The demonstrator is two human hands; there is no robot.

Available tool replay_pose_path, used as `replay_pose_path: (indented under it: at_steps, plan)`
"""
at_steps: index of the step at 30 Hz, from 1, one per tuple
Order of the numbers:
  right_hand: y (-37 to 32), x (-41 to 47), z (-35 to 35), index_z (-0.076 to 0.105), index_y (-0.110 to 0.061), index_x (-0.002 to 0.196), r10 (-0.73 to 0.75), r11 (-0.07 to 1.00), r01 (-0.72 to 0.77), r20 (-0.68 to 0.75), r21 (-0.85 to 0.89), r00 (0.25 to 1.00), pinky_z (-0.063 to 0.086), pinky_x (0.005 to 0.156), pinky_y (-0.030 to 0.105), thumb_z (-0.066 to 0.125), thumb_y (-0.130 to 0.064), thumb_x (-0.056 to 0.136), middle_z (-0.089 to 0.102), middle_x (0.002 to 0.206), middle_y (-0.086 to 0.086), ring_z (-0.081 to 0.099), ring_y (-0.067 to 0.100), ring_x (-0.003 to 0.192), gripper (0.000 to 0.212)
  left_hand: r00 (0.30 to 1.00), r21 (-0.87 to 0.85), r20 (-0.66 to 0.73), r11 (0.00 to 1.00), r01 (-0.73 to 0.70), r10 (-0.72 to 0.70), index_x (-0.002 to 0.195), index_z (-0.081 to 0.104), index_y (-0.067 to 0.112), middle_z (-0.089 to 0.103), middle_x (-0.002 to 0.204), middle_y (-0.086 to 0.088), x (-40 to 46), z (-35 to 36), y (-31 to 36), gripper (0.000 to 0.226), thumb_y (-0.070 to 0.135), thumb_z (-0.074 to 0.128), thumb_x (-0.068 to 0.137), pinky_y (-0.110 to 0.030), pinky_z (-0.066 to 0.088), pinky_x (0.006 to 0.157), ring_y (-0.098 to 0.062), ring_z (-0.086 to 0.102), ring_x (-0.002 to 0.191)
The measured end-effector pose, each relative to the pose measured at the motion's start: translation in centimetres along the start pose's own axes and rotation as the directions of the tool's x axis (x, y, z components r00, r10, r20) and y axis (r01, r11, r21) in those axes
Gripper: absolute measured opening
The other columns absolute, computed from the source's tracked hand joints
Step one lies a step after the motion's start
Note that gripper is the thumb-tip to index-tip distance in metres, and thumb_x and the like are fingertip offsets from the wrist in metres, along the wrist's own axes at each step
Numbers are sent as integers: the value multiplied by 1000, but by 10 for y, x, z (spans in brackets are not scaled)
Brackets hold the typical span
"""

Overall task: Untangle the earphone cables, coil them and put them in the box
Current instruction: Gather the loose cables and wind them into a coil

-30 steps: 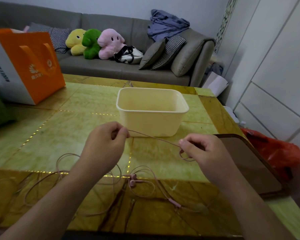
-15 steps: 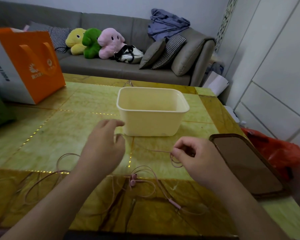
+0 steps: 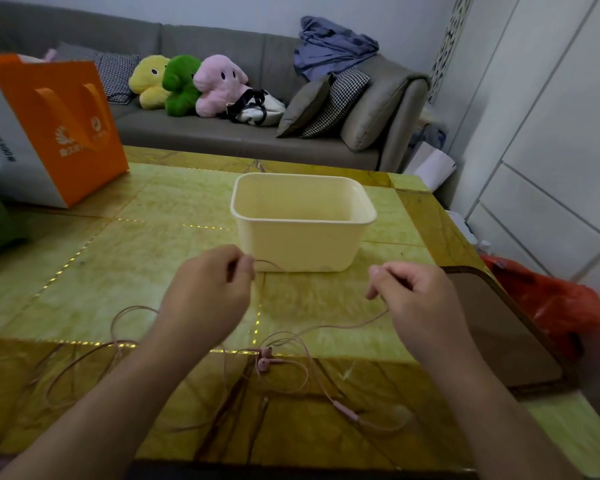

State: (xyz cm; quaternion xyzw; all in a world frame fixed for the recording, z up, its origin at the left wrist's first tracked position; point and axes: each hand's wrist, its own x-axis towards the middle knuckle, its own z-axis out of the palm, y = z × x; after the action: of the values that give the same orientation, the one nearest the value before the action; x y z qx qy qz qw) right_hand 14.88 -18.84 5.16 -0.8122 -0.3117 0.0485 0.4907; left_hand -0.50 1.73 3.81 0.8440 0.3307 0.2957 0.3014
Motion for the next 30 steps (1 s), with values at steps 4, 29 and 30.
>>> replay_pose_path:
  at_steps: [4,29,30]
  plan:
    - [1,3,-12,67,-11,64,63,997,-66,-95,-30,993,32,48,28,66,-25,102,36,41,-9,31,7,38,41,983,-18,-115,990,139,-140,80,69,13,64,65,-4,11,-10,-13,31,24,52,104,-34,38,54,-22,57,58]
    - [-4,-12,47,74,-31,115,-39,976,119,390,-181,920,45,67,14,64,-23,103,68,78,-17,60,-7,72,17,993,-478,-27,871,-114,116,93,75,22,53,66,4,-1,-13,6,19,16,61,104,-26,28,44,-9,36,49]
    - [1,-8,44,76,-29,103,2,983,58,324,-176,946,40,54,13,61,-22,105,66,68,-16,56,-5,57,16,995,-412,-78,907,-85,58,93,74,22,54,66,1,1,-14,4,19,17,61,105,-22,28,43,-6,35,46]
